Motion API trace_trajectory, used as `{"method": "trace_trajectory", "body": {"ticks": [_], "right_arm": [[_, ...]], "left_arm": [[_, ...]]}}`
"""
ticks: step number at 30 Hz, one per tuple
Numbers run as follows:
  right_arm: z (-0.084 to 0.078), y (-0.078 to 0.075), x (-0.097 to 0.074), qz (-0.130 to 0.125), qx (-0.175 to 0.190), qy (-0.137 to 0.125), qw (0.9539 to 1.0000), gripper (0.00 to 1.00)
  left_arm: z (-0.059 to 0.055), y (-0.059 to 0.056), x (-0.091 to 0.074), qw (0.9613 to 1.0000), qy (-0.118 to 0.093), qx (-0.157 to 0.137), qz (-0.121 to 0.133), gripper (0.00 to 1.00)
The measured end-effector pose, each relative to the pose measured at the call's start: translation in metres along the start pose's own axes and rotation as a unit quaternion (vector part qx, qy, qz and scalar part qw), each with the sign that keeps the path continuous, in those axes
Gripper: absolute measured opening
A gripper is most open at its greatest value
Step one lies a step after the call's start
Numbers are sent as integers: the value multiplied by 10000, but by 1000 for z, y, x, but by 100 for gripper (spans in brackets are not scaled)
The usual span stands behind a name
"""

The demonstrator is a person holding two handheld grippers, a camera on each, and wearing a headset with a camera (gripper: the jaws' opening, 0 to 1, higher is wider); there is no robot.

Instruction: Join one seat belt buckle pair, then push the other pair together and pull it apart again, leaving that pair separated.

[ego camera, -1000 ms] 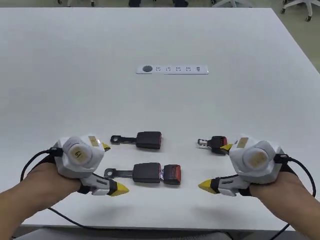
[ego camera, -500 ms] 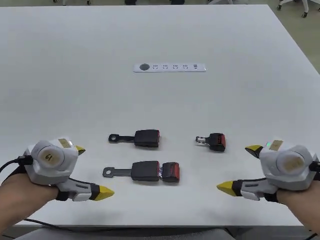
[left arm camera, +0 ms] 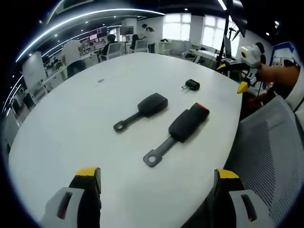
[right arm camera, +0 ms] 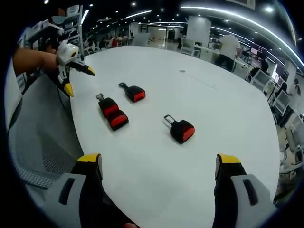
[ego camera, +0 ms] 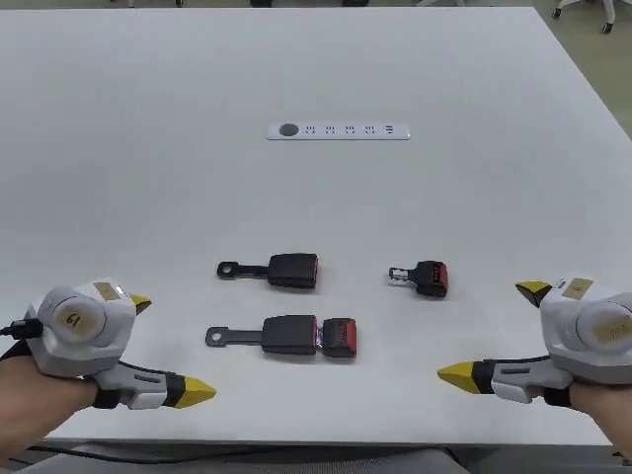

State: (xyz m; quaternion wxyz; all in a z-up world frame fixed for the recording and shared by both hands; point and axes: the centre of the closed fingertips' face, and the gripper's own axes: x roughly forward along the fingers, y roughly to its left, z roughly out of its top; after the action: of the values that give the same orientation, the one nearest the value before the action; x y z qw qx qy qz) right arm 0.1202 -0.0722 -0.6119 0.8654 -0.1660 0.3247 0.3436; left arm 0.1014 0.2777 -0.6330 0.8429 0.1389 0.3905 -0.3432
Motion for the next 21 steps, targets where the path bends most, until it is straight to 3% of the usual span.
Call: {"method": "trace_trajectory", "body": {"ticks": [9,21], "right_arm": [[-2,0,-5,-43,30,19,10000,100],[-2,-4,-7,-150,90,6,9998,100]], "left_arm": [[-3,1,-3,10000,-56,-75,15,100],[-1,-7,-5,9999,-55,-98,10,100]]}}
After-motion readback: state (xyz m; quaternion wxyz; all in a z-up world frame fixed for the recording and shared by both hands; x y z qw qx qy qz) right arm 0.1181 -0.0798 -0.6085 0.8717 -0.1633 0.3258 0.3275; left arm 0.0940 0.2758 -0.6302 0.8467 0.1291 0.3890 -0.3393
